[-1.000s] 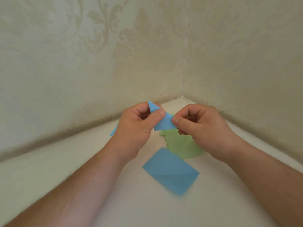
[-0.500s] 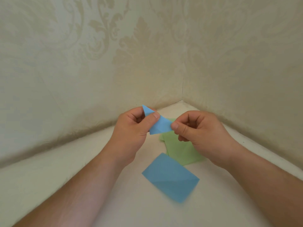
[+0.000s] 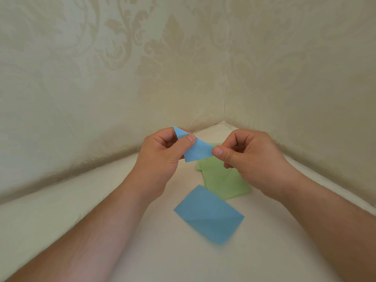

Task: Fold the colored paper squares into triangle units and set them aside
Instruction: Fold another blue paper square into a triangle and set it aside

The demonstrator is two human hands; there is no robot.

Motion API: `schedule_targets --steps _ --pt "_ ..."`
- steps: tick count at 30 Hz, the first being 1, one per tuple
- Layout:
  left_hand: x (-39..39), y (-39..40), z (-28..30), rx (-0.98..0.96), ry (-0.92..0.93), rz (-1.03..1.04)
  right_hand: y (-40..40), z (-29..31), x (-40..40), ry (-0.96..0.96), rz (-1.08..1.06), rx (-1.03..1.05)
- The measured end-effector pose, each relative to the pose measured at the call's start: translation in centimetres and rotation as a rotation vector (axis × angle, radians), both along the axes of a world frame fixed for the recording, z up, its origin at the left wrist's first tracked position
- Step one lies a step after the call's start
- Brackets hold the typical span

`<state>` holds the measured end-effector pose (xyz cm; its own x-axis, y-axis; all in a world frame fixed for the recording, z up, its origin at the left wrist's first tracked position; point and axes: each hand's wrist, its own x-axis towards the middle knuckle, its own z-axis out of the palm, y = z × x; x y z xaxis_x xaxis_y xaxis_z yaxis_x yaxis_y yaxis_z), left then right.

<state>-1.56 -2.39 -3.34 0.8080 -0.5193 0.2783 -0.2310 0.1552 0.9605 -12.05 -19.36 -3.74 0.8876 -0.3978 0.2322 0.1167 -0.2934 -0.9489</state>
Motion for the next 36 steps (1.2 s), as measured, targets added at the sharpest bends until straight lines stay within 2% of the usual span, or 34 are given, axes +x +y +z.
schedule_targets --steps 8,12,19,27,33,36 --pt "-0.1 -0.2 -0.4 -0.02 0.041 -0.079 0.1 0.2 -0.2 -0.043 0.088 -0.017" --pt "-0.7 -0.5 -0.8 -0.002 0.009 -0.145 0.4 0.1 -0.2 -0.093 0.035 -0.072" --pt "-0.7 -0.2 0.0 -0.017 -0.027 0.011 0.2 0.2 -0.2 -0.084 -0.008 -0.021" --pt "-0.8 0.0 -0.1 0.11 -0.093 0.027 0.0 0.3 0.1 -0.051 0.01 0.125" --pt "-0.9 -0.2 -0.3 0.059 -0.062 -0.031 0.1 0.4 0.0 -0.01 0.059 0.226" --pt "-0.8 -0.4 -0.5 0.019 -0.034 0.029 0.2 0.3 0.0 0.039 0.097 0.21"
